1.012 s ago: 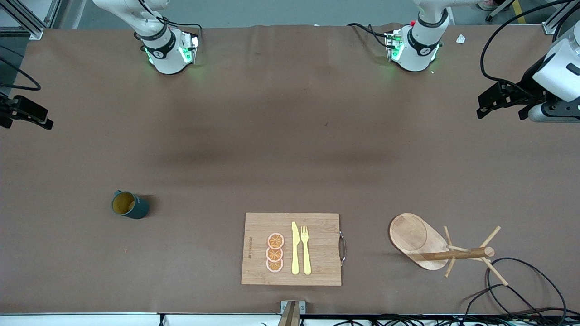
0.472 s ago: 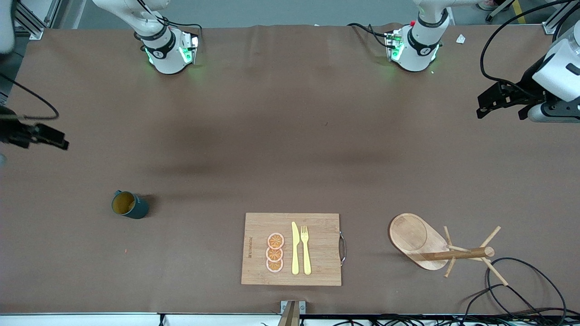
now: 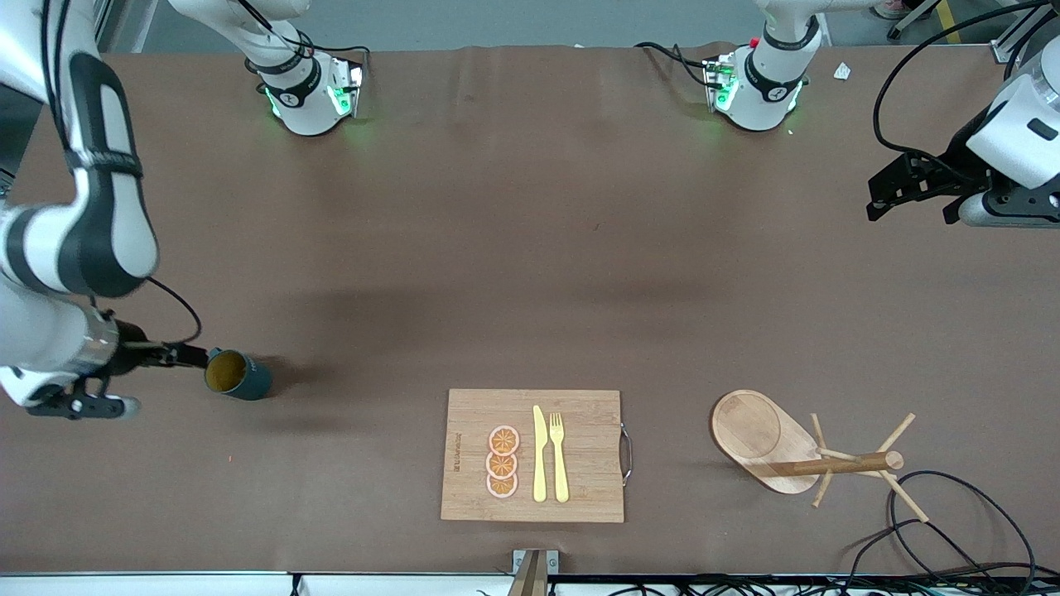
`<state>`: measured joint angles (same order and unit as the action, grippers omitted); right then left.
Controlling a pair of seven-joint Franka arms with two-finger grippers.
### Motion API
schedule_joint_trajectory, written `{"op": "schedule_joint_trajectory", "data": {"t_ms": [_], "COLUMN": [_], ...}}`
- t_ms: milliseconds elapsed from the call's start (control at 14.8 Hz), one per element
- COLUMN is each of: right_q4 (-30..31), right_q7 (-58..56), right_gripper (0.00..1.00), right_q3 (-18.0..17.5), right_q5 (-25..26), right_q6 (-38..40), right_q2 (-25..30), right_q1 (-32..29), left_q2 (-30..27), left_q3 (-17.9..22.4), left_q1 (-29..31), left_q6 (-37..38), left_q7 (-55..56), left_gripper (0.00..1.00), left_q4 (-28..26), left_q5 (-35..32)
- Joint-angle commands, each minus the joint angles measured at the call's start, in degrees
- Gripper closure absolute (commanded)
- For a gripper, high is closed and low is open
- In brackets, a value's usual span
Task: Pass cup and hang on rack
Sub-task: 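Reach the right gripper down and grasp the teal mug rim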
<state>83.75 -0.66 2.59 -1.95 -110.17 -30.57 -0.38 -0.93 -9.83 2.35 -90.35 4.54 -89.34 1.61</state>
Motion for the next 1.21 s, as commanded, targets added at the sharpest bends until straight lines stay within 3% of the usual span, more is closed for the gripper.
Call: {"op": "schedule_joint_trajectory", "data": {"t_ms": [0, 270, 337, 405, 607, 742, 877, 1147], "right_q4": [-1.39, -1.13, -0.52, 0.44, 0.81, 0.81, 0.81, 0.37], "right_q7": [0.48, 0.48, 0.48, 0.40, 0.40, 0.13, -0.04, 0.22], "right_gripper": [0.00, 0.00, 0.05, 0.14, 0.59, 0.83, 0.93, 0.99], "right_q3": [-0.22, -0.22, -0.22, -0.22, -0.31, -0.31, -0.31, -0.31], "right_q5": [-1.92, -2.36, -2.88, -3.06, -3.06, -3.06, -3.06, -3.06], "right_q6": [-2.94, -4.53, -4.35, -4.52, -4.09, -4.00, -4.09, -4.09], "right_q2": [-5.19, -8.98, -9.16, -9.16, -9.16, -9.07, -9.16, -8.90], "right_q1": [0.29, 0.12, 0.20, 0.20, 1.08, 1.35, 1.35, 1.61], "left_q2": [1.36, 1.36, 1.45, 1.63, 2.24, 2.24, 2.33, 2.77], "left_q3": [-0.01, -0.01, 0.08, 0.08, 0.08, 0.08, -0.01, -0.01], "left_q1": [0.03, 0.38, 0.38, 0.38, 0.38, 0.38, 0.38, 0.38], "left_q6": [-0.88, -0.88, -0.88, -0.88, -0.97, -0.97, -1.05, -1.32], "left_q7": [0.29, 0.29, 0.38, 0.38, 0.38, 0.38, 0.38, 0.29], "left_gripper": [0.00, 0.00, 0.00, 0.00, 0.00, 0.00, 0.00, 0.00], "left_q4": [0.57, 0.31, 0.13, 0.13, 0.21, 0.30, 0.30, 0.39], "left_q5": [0.06, 0.06, 0.06, 0.06, 0.06, 0.06, 0.06, 0.06]}}
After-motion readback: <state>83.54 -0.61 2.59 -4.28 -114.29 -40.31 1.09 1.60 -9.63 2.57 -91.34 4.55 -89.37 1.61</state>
